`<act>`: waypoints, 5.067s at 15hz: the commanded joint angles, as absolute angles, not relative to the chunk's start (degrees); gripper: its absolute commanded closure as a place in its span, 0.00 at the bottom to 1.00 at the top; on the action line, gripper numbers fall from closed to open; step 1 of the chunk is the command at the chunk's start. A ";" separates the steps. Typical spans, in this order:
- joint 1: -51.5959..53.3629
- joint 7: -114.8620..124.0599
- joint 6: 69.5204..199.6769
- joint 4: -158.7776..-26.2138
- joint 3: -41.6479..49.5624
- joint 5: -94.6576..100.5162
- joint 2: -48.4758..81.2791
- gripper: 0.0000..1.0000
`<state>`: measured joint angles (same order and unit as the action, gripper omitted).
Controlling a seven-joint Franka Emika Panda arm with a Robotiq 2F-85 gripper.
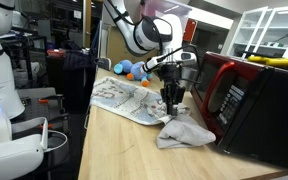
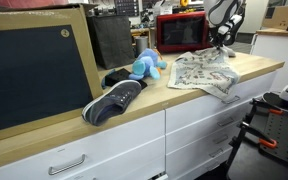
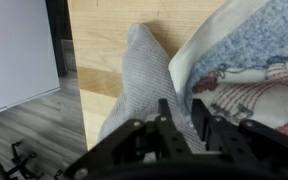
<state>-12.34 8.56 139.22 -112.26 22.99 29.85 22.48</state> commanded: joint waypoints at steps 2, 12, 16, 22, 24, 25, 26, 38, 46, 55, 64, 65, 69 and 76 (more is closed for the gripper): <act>-13.65 2.43 137.15 -114.48 19.15 22.30 15.02 0.30; -11.62 4.32 137.22 -115.60 12.90 10.15 11.66 0.00; -10.45 8.83 138.85 -116.04 12.03 8.48 14.07 0.00; -9.40 17.49 141.97 -112.59 12.37 5.54 21.05 0.00; -9.62 18.79 142.18 -110.63 12.29 3.10 23.34 0.00; -10.11 18.25 141.30 -109.58 11.80 1.04 23.94 0.00; -11.49 13.88 137.91 -109.79 10.18 -2.25 22.51 0.00; -9.42 22.68 144.65 -105.97 10.39 -8.54 28.09 0.00; -6.87 34.62 146.14 -91.86 13.46 -9.36 39.76 0.00; -8.49 36.35 144.74 -82.85 15.73 -8.34 45.50 0.63; -7.90 37.57 139.41 -83.21 20.31 -4.13 43.66 0.38; -7.74 37.92 138.59 -82.80 20.77 -3.75 43.40 0.32; -6.85 40.18 135.22 -81.06 21.85 -1.70 42.72 0.01; -4.09 47.60 130.97 -80.48 21.94 4.45 44.26 0.00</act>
<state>-5.63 43.46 133.19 -80.77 21.31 2.18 43.46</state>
